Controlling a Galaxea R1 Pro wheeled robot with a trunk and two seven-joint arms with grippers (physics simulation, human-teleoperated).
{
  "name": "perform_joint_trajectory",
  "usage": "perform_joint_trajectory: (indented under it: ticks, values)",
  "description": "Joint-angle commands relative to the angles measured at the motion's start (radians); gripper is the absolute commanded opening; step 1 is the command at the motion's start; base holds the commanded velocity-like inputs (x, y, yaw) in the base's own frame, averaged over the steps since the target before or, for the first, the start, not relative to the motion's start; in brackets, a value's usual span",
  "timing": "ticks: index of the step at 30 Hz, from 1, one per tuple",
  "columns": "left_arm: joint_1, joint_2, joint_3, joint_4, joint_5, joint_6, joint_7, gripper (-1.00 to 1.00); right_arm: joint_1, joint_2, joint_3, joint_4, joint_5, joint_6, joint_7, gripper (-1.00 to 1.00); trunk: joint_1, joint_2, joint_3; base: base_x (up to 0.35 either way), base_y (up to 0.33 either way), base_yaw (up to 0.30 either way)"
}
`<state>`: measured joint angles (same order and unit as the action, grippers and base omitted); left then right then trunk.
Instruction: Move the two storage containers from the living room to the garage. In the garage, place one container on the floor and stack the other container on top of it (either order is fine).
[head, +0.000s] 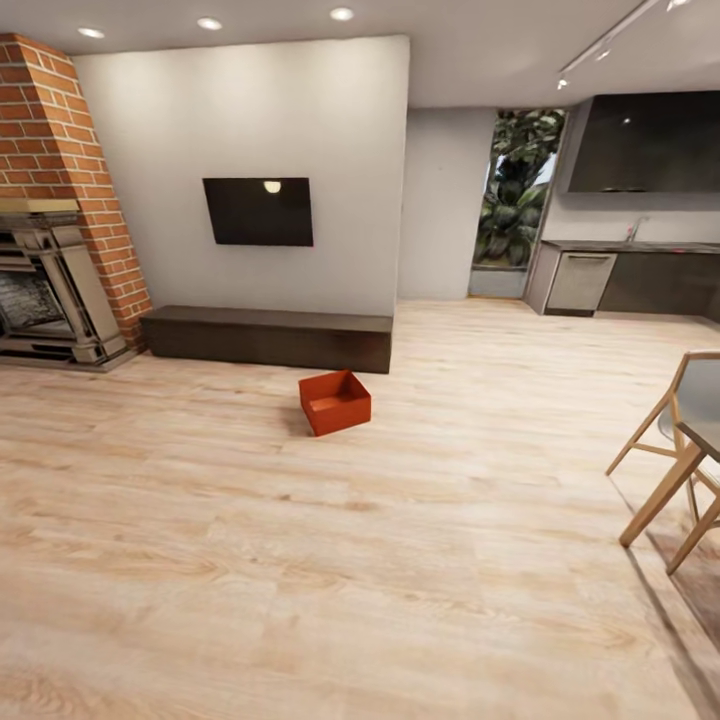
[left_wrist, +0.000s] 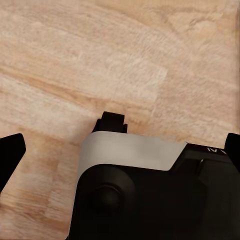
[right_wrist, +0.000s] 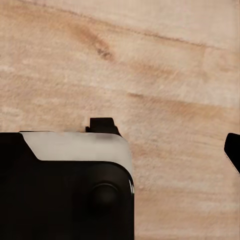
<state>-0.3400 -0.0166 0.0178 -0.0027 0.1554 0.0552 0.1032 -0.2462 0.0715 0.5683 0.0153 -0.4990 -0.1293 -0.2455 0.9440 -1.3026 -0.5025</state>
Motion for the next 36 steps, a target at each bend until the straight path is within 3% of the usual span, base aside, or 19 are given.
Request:
perform_joint_trajectory:
  ticks: [1, 7, 25, 36]
  values:
    - [-0.001, 0.0, 0.001, 0.0, 0.007, 0.003, 0.003, 1.0, -0.001, 0.001, 0.008, 0.002, -0.01, -0.004, -0.002, 1.0, 0.001, 0.0, -0.001, 0.325, 0.0, 0.0]
    - [-0.001, 0.0, 0.001, 0.0, 0.007, 0.002, 0.003, 1.0, -0.001, 0.0, 0.007, 0.002, -0.01, -0.004, -0.002, 1.0, 0.001, 0.0, -0.001, 0.325, 0.0, -0.028]
    - [-0.001, 0.0, 0.002, 0.0, 0.006, 0.0, 0.003, 1.0, -0.001, 0.001, 0.007, 0.002, -0.01, -0.004, -0.002, 1.0, 0.001, 0.0, -0.001, 0.325, 0.0, -0.24]
    - [-0.001, 0.0, 0.001, 0.0, 0.006, 0.0, 0.003, 1.0, -0.001, 0.001, 0.007, 0.002, -0.01, -0.004, -0.002, 1.0, 0.001, 0.0, -0.001, 0.325, 0.0, -0.023]
